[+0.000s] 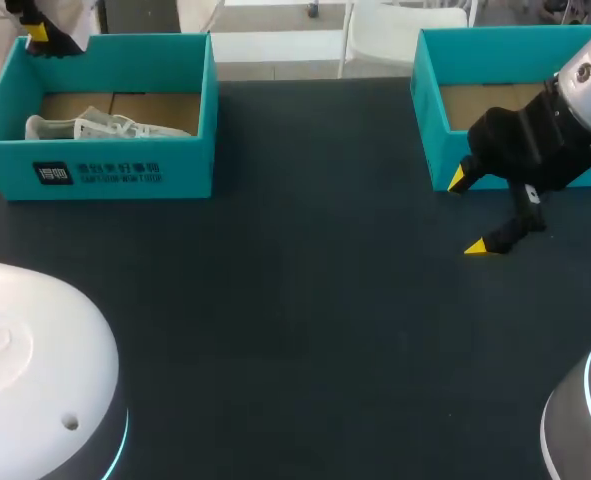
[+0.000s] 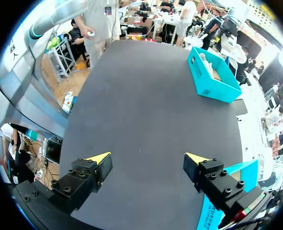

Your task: Take the shoe out of the shoebox, open the shoe tongue, remove and reinsert the insole, then place the shoe into the shoebox

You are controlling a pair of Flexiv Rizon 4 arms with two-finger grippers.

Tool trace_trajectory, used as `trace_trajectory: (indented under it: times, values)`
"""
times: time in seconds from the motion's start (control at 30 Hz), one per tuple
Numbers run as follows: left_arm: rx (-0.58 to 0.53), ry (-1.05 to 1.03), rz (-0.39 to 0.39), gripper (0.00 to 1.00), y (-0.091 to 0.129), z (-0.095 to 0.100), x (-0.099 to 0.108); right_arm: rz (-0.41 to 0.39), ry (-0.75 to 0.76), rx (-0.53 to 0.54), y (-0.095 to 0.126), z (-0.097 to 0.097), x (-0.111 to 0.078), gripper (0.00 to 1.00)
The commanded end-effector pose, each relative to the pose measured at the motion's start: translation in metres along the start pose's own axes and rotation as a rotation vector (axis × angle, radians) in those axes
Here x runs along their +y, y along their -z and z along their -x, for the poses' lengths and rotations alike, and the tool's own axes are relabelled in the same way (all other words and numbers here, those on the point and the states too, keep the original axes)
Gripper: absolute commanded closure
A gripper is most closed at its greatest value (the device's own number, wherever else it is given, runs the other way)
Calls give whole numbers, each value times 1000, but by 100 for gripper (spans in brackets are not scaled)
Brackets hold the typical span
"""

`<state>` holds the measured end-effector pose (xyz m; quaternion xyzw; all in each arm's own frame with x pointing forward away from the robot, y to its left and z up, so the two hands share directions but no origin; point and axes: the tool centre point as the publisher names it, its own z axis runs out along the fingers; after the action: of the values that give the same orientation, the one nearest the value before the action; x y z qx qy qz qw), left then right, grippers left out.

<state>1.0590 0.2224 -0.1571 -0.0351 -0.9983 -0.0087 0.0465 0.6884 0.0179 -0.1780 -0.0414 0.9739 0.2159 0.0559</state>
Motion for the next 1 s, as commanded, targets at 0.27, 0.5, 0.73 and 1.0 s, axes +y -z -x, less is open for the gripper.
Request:
trace_trajectory:
  times: [0.27, 0.5, 0.73, 1.0]
  values:
    - [-17, 45, 2, 100, -27, 27, 50, -2, -1, 4, -2, 2, 1, 0]
    - [0, 95, 12, 100, -52, 27, 59, -2, -1, 4, -2, 2, 1, 0]
    - [-5, 106, 20, 100, -53, 28, 57, -2, -1, 4, -2, 2, 1, 0]
    - [-5, 106, 20, 100, -53, 28, 57, -2, -1, 4, -2, 2, 1, 0]
